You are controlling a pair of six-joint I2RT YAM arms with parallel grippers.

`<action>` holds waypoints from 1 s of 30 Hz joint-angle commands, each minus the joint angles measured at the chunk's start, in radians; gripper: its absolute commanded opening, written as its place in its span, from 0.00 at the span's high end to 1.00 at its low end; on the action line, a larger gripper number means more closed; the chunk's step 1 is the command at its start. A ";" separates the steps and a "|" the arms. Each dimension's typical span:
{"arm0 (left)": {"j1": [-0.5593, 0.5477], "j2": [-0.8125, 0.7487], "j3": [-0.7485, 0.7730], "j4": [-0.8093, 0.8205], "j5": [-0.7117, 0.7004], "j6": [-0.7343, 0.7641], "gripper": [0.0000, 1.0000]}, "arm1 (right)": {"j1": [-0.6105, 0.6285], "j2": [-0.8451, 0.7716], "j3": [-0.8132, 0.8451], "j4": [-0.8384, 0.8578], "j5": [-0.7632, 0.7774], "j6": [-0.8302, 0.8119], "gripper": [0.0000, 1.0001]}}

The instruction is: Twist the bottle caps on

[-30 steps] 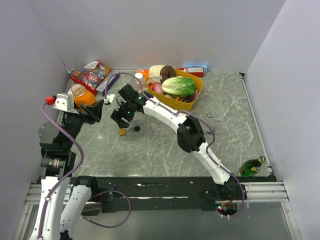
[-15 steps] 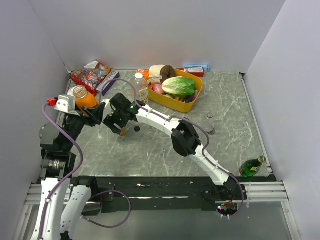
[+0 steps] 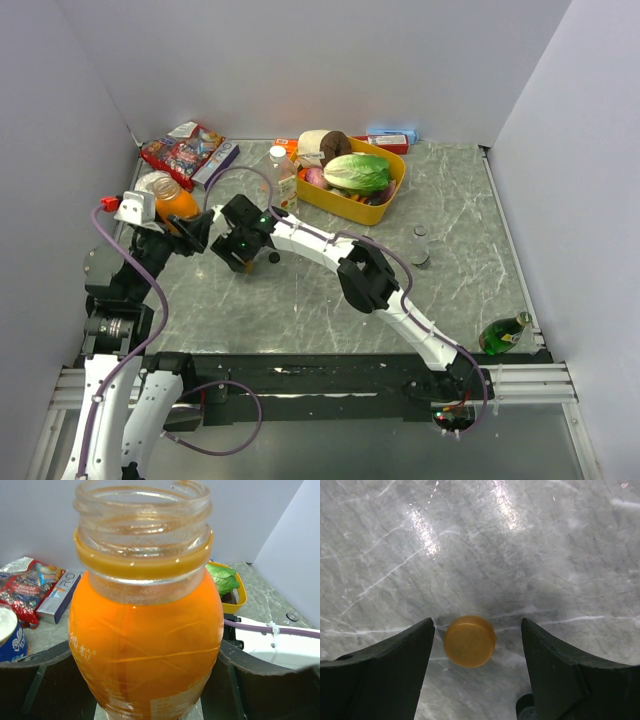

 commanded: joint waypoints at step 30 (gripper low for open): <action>0.006 -0.012 -0.043 0.058 0.024 -0.021 0.99 | 0.035 -0.113 -0.142 -0.003 0.061 -0.026 0.33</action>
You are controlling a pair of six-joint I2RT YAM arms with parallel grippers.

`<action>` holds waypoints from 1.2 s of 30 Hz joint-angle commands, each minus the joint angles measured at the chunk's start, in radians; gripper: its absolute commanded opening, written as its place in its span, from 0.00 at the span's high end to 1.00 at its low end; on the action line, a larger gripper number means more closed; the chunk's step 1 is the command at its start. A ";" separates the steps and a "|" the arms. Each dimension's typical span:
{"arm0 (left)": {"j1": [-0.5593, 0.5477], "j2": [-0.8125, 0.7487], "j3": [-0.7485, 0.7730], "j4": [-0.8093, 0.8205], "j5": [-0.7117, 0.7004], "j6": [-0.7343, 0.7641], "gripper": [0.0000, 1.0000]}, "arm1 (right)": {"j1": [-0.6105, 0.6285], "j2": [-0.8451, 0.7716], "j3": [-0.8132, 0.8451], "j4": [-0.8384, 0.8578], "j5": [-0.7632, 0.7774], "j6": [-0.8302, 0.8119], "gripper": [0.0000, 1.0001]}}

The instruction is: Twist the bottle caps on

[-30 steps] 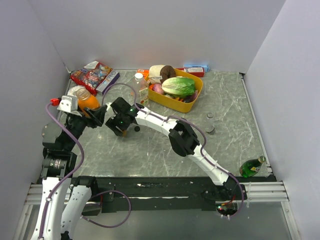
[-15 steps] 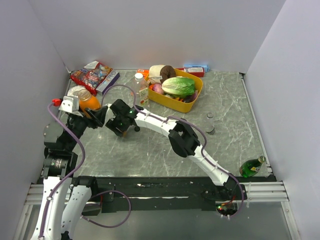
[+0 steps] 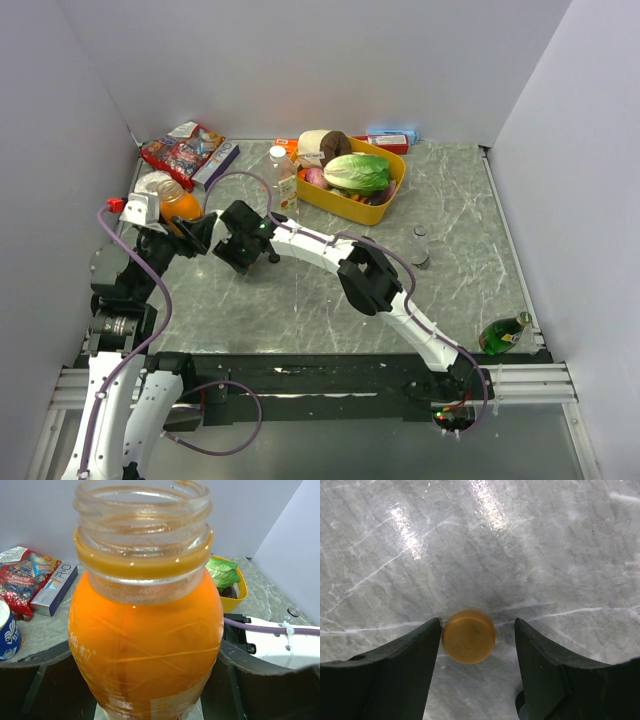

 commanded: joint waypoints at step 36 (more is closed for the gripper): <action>-0.018 0.475 0.036 0.308 0.624 0.220 0.99 | -0.318 -1.027 -0.563 -0.210 -0.532 -0.514 0.74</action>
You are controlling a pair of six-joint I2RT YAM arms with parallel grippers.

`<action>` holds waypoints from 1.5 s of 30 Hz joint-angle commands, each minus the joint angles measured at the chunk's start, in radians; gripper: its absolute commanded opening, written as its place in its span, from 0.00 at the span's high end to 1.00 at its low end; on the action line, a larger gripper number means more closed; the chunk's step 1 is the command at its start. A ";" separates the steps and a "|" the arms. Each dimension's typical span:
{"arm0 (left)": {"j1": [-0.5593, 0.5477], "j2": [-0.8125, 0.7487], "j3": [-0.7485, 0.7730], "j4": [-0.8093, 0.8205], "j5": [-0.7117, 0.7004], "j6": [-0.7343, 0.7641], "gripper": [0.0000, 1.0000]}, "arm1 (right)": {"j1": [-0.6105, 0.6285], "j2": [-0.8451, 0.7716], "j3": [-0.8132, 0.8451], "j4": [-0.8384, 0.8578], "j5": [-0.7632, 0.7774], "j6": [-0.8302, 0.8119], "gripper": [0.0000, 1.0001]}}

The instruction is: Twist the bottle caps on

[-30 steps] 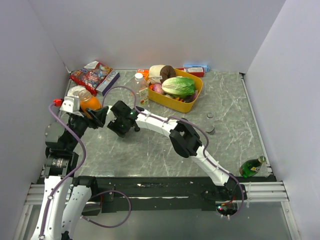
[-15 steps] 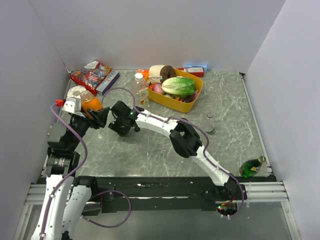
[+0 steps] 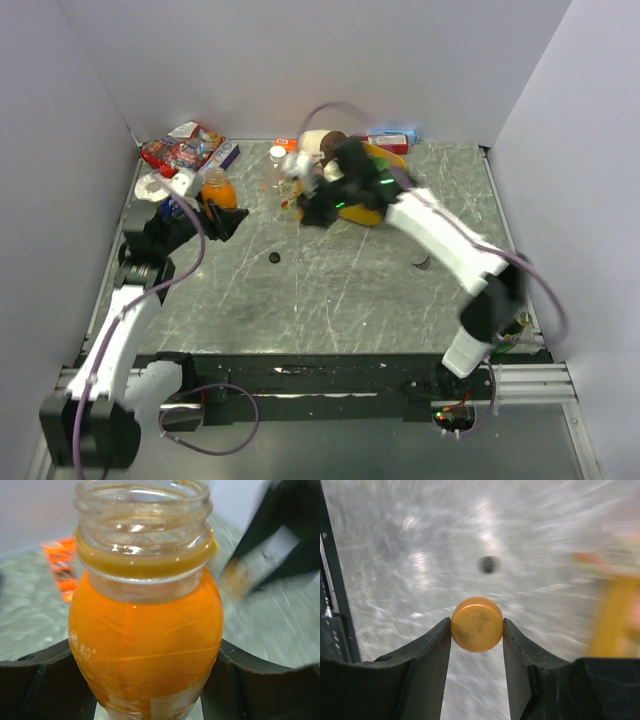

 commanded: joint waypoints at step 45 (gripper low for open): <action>-0.626 0.026 -0.209 0.076 0.108 0.720 0.99 | 0.254 -0.259 0.082 -0.521 -0.114 -0.867 0.67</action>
